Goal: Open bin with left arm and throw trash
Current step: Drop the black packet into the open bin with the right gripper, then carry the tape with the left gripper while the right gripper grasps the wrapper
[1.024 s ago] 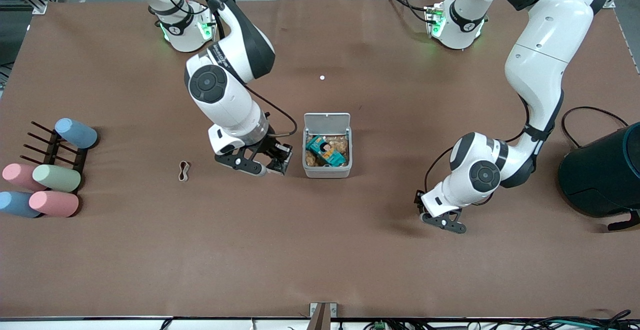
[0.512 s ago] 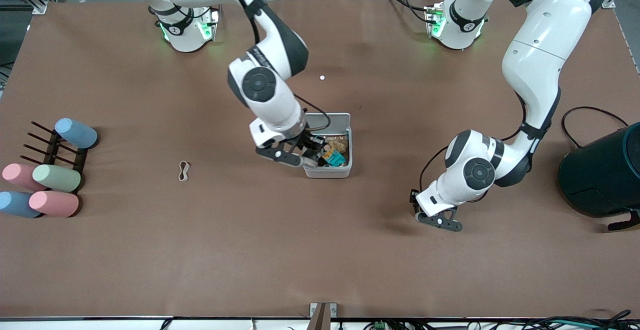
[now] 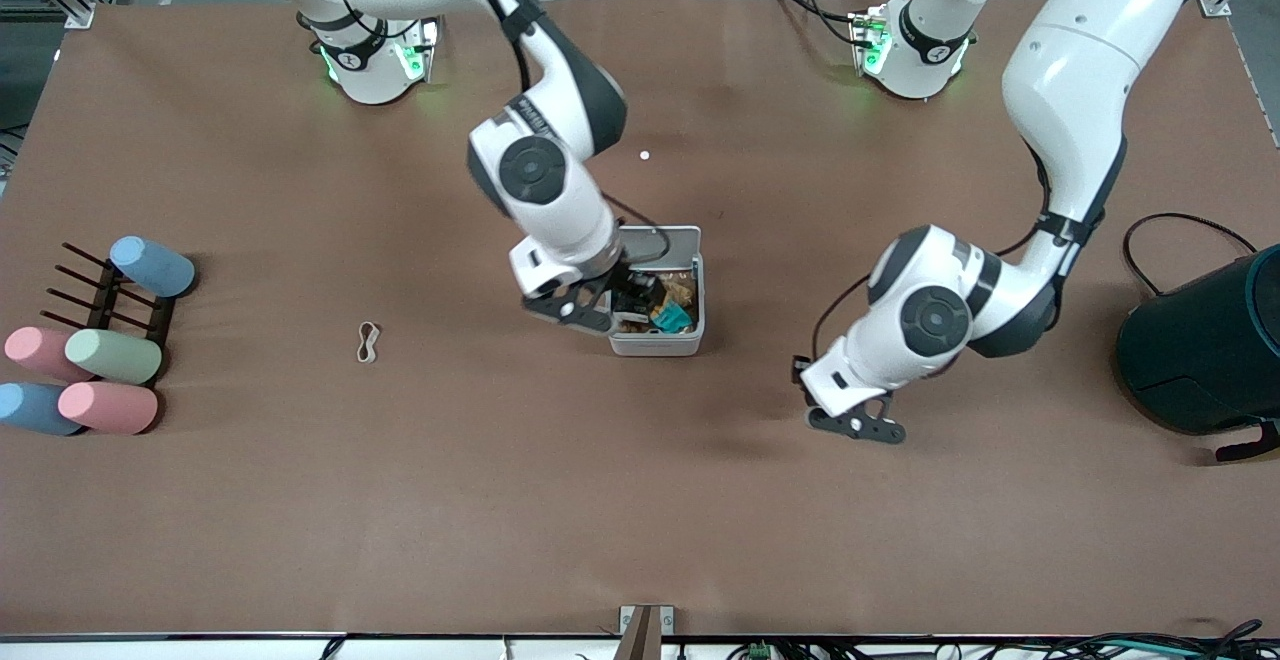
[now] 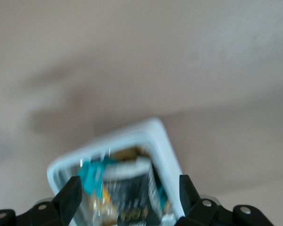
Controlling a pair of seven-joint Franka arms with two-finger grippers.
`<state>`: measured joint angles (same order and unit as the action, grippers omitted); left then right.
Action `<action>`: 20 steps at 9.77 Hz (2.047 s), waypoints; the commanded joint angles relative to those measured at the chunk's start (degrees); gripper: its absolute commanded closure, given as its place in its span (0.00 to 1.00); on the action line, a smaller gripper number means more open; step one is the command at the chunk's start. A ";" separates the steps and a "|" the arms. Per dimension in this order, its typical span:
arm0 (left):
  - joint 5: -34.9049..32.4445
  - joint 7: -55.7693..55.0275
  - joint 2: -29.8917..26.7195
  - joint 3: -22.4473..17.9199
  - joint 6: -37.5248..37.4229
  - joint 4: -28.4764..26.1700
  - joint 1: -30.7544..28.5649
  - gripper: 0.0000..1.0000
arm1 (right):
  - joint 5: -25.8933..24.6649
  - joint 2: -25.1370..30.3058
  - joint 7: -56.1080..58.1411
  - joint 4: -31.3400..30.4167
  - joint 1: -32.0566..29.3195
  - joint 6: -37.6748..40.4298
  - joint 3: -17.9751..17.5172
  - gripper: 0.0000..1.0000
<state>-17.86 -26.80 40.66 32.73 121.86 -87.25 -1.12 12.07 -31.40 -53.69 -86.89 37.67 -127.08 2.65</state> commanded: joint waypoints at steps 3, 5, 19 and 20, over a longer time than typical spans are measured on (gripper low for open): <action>-1.38 -16.76 -0.14 0.76 -1.98 1.21 9.89 1.00 | 0.77 5.38 15.23 -3.80 -17.75 11.23 -0.72 0.09; -5.58 -21.18 -0.23 0.58 -1.98 1.21 12.02 1.00 | 0.50 7.31 30.59 -10.90 -24.89 10.54 -0.72 0.09; -9.29 -26.38 -0.67 0.41 -2.42 0.50 15.37 0.00 | -6.44 3.98 52.46 -33.08 -29.67 -15.48 -0.54 0.25; -9.21 -26.38 -1.89 0.75 -5.73 1.11 15.10 0.00 | -6.44 3.80 52.46 -33.17 -29.59 -15.39 -0.54 0.40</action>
<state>-25.85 -52.40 40.61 33.06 119.44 -86.43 14.46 6.34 -27.91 -1.63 -119.00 8.83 -141.55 2.65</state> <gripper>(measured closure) 0.000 0.242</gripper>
